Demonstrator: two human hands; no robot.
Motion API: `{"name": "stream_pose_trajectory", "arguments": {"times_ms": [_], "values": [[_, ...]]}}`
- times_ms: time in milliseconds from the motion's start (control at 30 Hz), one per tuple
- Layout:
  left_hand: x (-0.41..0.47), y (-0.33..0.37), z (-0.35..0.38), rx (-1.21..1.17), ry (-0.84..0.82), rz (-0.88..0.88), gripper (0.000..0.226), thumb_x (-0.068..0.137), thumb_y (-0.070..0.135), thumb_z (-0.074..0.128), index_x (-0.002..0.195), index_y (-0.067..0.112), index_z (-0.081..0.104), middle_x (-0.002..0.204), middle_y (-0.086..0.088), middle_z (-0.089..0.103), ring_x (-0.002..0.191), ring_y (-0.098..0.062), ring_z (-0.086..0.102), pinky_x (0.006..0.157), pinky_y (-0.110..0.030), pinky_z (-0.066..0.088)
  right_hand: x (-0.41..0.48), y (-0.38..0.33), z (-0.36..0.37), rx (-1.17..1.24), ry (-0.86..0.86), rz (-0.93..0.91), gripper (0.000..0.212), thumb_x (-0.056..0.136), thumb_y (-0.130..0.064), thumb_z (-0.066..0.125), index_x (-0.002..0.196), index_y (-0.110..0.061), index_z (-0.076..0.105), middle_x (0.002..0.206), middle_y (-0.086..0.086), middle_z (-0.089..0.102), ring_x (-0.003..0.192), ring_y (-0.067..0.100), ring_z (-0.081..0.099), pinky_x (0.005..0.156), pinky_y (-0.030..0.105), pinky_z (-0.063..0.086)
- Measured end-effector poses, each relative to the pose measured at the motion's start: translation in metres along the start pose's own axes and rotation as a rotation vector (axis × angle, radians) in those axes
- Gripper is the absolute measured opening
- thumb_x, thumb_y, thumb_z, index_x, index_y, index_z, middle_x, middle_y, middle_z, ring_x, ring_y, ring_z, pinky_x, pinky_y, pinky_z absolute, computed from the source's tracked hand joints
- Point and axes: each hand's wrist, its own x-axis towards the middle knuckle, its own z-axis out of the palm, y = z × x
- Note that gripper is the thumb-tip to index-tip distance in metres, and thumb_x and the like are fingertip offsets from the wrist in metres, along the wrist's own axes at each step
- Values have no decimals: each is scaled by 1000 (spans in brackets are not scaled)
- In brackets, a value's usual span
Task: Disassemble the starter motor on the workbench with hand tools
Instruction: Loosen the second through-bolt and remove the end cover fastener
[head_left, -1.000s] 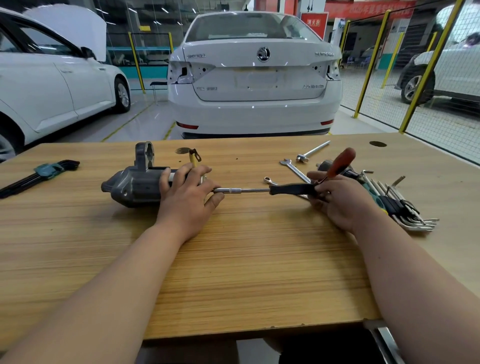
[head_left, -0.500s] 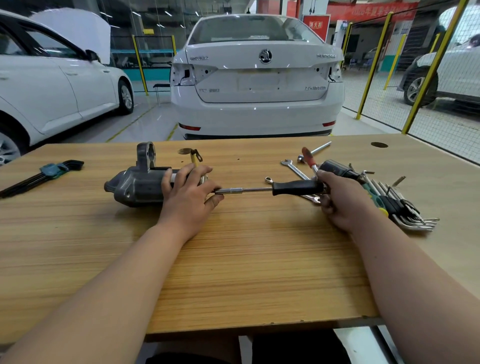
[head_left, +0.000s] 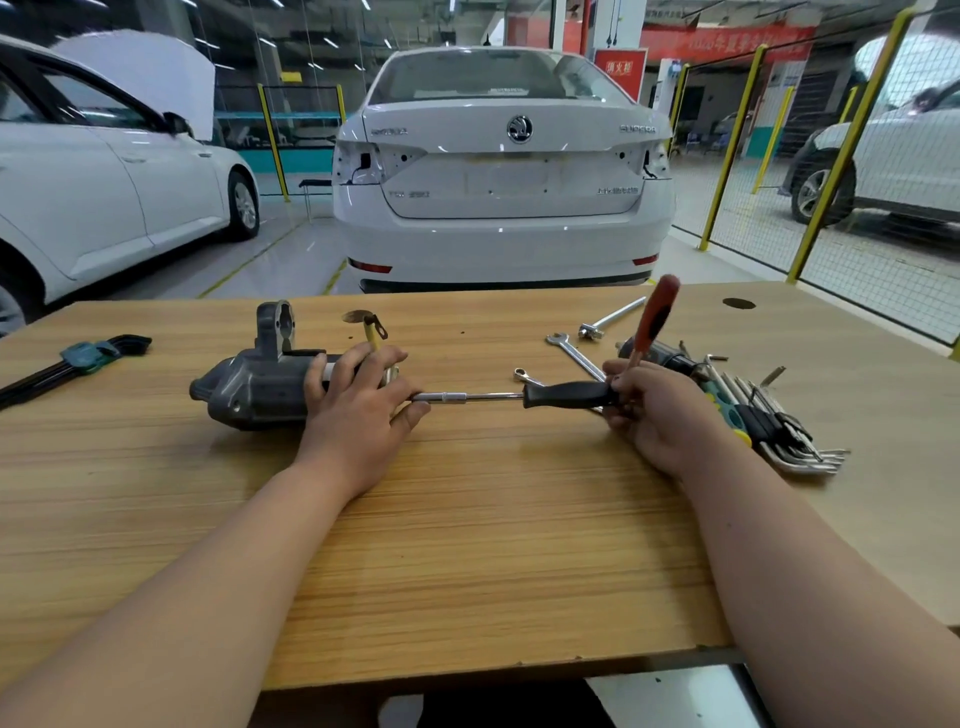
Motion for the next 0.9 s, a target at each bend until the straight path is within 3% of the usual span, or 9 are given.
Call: {"name": "stream_pose_trajectory", "arguments": {"times_ms": [133, 233, 367, 467, 567, 733, 900], "values": [[-1, -1, 1, -71, 44, 26, 20, 91, 41, 55, 104, 32, 67, 144, 1, 36, 138, -22, 17, 113, -46, -5, 1, 4, 1, 36, 39, 30, 12, 93, -18, 61, 102, -11, 67, 82, 6, 57, 46, 7, 49, 39, 19, 40], [-2, 0, 0, -70, 44, 19, 19, 90, 40, 57, 105, 33, 66, 142, 0, 38, 138, -21, 16, 113, -47, -3, 2, 5, 1, -25, 127, -12, 20, 91, -33, 68, 94, -13, 66, 72, 2, 54, 39, 5, 42, 35, 19, 34], [-2, 1, -2, -72, 36, 9, 20, 90, 42, 56, 106, 35, 64, 144, 2, 36, 139, -19, 13, 114, -45, -5, 1, 7, 1, -74, 123, -23, 23, 94, -35, 64, 99, -14, 69, 72, 3, 54, 42, 7, 44, 38, 21, 37], [0, 0, -1, -37, 10, 2, 26, 91, 49, 48, 112, 40, 61, 146, 7, 33, 139, -14, 9, 113, -42, -7, 3, 6, 1, -35, 68, -26, 16, 98, -22, 59, 109, -15, 68, 91, 9, 61, 49, 9, 50, 42, 20, 42], [0, -2, 0, -8, -13, 6, 31, 93, 53, 38, 116, 44, 58, 147, 10, 30, 139, -14, 6, 112, -42, -9, 5, 5, 1, 47, 32, -16, 23, 97, -9, 55, 116, -15, 68, 104, 15, 61, 61, 16, 56, 47, 23, 47], [0, -1, -1, 10, -25, 2, 37, 94, 53, 32, 114, 40, 60, 147, 11, 30, 141, -16, 7, 112, -42, -9, 5, 6, -1, 59, 12, -1, 38, 91, 6, 45, 97, -16, 76, 115, 13, 63, 98, 28, 64, 57, 28, 53], [-1, -1, 1, -6, -8, 0, 31, 95, 50, 38, 112, 40, 62, 146, 9, 34, 141, -19, 12, 112, -45, -7, 6, 5, -1, 47, 15, 17, 39, 87, 9, 42, 100, -12, 72, 114, 16, 62, 97, 31, 63, 54, 28, 53]]}}
